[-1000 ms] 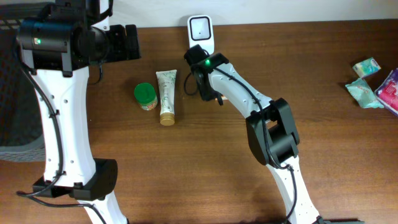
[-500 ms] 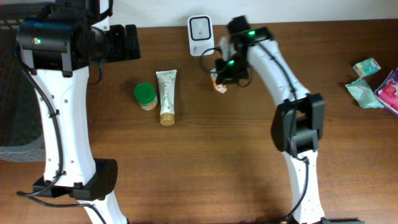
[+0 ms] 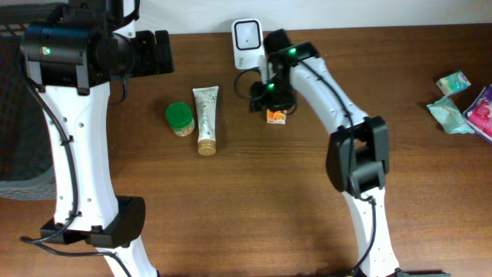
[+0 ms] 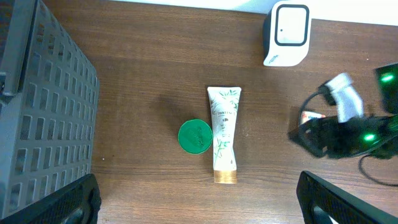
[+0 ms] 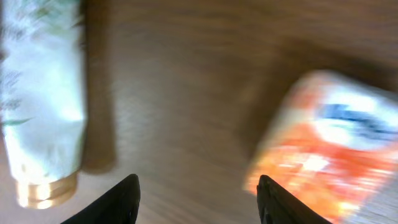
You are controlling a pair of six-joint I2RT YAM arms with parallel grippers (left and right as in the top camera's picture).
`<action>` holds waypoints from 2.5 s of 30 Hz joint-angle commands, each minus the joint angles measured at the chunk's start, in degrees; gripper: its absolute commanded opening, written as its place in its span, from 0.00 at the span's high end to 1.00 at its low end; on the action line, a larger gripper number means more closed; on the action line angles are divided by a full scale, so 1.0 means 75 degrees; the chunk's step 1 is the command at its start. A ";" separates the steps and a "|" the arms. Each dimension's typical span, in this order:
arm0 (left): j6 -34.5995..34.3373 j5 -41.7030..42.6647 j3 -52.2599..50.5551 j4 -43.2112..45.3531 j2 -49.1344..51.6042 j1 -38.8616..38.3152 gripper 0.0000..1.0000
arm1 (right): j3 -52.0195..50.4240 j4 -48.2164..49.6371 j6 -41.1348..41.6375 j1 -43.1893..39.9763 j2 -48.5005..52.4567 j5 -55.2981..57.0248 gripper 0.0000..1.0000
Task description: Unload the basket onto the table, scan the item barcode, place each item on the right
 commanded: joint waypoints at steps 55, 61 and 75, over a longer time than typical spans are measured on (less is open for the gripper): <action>0.0122 -0.0026 0.0061 -0.0003 -0.0102 0.0006 0.01 | 0.1195 0.0516 -0.0734 -0.4173 -0.0460 0.6758 0.96; 0.0122 -0.0026 0.0061 -0.0006 -0.0102 0.0006 0.01 | 0.1177 0.0108 -0.0723 -0.5805 -0.0455 0.5747 0.96; 0.0122 -0.0026 0.0061 -0.0003 -0.0102 0.0006 0.01 | 0.1180 0.0181 -0.0583 -0.6172 -0.0087 0.5738 0.32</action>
